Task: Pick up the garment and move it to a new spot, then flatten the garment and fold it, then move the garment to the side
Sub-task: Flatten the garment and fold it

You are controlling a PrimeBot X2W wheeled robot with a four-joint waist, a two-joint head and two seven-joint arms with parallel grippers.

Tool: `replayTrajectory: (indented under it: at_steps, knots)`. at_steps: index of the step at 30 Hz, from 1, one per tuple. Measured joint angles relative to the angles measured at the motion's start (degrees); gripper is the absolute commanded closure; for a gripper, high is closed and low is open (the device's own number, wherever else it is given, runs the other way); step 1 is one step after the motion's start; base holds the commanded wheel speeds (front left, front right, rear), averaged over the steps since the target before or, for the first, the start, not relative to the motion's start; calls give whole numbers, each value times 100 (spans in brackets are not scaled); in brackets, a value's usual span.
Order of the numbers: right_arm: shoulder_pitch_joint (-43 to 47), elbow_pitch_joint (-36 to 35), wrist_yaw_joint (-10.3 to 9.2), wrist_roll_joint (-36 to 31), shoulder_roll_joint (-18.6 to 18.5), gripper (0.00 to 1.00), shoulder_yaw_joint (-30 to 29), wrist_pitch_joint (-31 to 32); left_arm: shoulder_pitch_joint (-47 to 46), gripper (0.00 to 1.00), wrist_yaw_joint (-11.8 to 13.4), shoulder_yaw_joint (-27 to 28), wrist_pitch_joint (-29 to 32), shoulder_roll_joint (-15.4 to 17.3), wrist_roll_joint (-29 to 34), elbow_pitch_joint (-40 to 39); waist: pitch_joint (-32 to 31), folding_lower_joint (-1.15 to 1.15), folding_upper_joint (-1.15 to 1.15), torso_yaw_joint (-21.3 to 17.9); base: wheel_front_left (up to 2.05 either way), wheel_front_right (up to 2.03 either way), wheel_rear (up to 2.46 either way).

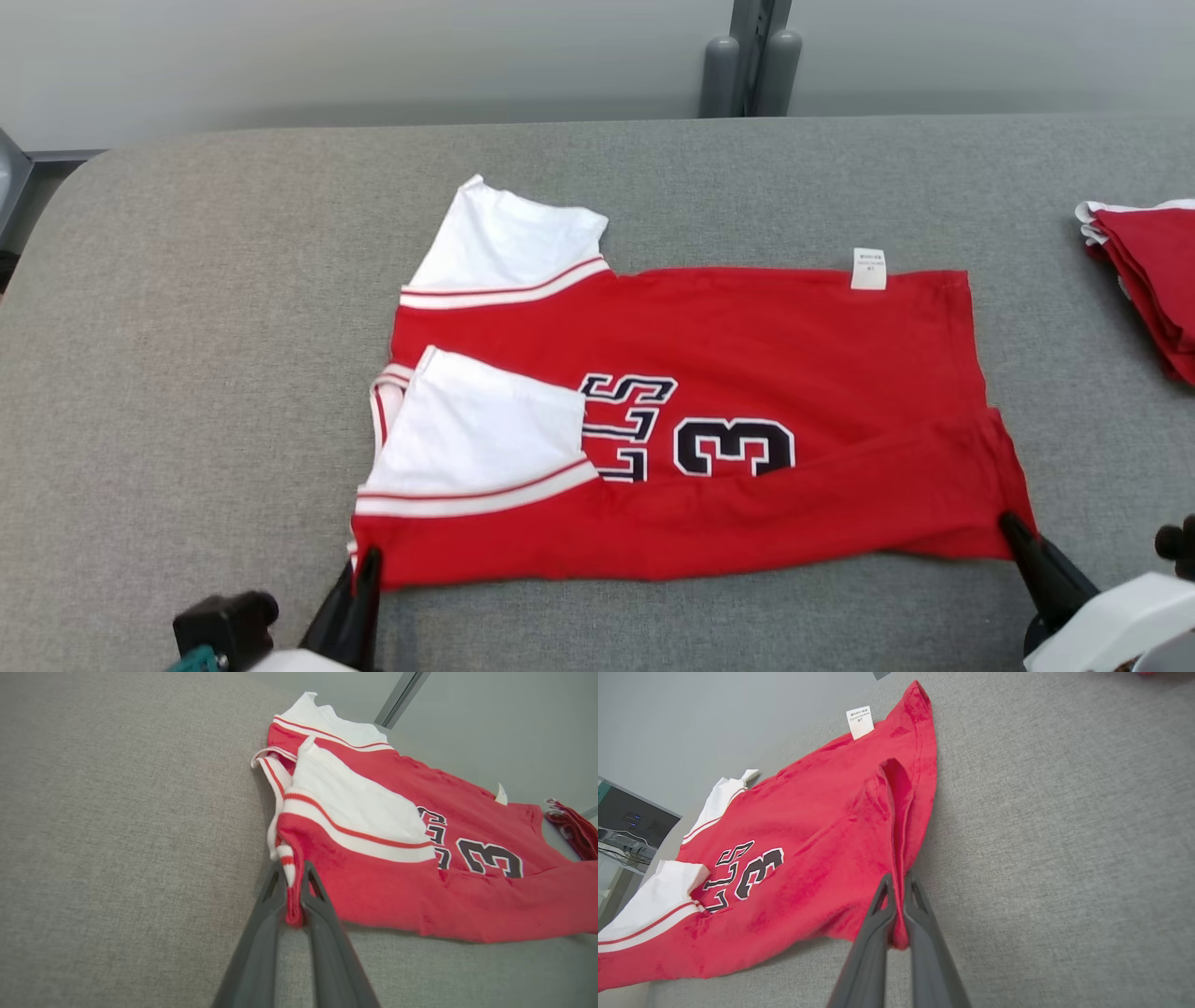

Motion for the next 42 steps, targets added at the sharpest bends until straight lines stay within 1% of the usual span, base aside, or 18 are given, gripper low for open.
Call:
replayTrajectory:
  at_steps: [3, 7, 12, 13, 14, 15, 16, 17, 18, 19, 25, 29, 32, 35, 38, 42]
  knots:
    - [230, -62, 0, 14, 133, 100, -85, -25, 327, 100, 88, -55, 93, 4, 5, -118, -40, 0, 0, 29, 0, 0, 0]
    - [440, -76, 0, -86, 209, 100, -154, -73, 589, 100, 224, -51, 182, -30, -43, -320, -102, 0, 0, 37, 0, 0, 0]
    - [526, -79, 0, -152, 269, 100, -114, -68, 675, 100, 212, 18, 180, 62, -90, -282, -154, 0, 0, 59, 0, 0, 0]
    - [526, -79, 0, -157, 275, 94, -94, -65, 666, 100, 182, 13, 180, 74, -111, -208, -164, 0, 0, 46, 0, 0, 0]
    - [527, -83, 0, -163, 278, 81, -75, -48, 656, 100, 165, 20, 162, 85, -114, -125, -174, 0, 0, 33, 0, 0, 0]
    - [528, -89, 0, -177, 279, 64, -68, -31, 638, 100, 133, 26, 131, 93, -123, -41, -182, 0, 0, 21, 0, 0, 0]
    - [536, -94, 0, -204, 276, 35, -63, -23, 610, 100, 112, 24, 123, 112, -124, 47, -188, 0, 0, 9, 0, 0, 0]
    - [554, -101, 0, -230, 266, 0, -57, -15, 580, 64, 70, 29, 91, 137, -124, 131, -194, 0, 0, -5, 0, 0, 0]
    - [570, -108, 0, -261, 256, 0, -59, -14, 540, 37, 56, 38, 51, 158, -126, 207, -199, 0, 0, -20, 0, 0, 0]
    - [584, -118, 0, -261, 245, 0, -64, -14, 506, 0, 15, 57, 5, 172, -140, 268, -204, 0, 0, -37, 0, 0, 0]
    - [647, -166, 0, -400, 223, 0, -214, -82, 217, 0, -165, 172, -357, 370, -116, 619, -234, 0, 0, -175, 0, 0, 0]
    - [561, -238, 0, -541, 171, 0, -280, -218, -286, 0, -179, 21, -321, 468, 141, 605, -242, 0, 0, -276, 0, 0, 0]
    - [392, -288, 0, -755, 74, 0, -210, -261, -785, 0, -158, -164, -113, 661, 468, 559, -211, 0, 0, -341, 0, 0, 0]
    - [114, -332, 0, -854, -38, 0, 8, -272, -1428, 0, -201, -288, 179, 788, 606, 612, -118, 0, 0, -416, 0, 0, 0]
    - [-230, -336, 0, -836, -138, 0, 249, -283, -2143, 0, -319, -408, 579, 906, 691, 916, 26, 0, 0, -501, 0, 0, 0]
    - [-722, -266, 0, -795, -291, 0, 627, -303, -3107, 0, -392, -463, 950, 995, 757, 1467, 294, 0, 0, -642, 0, 0, 0]
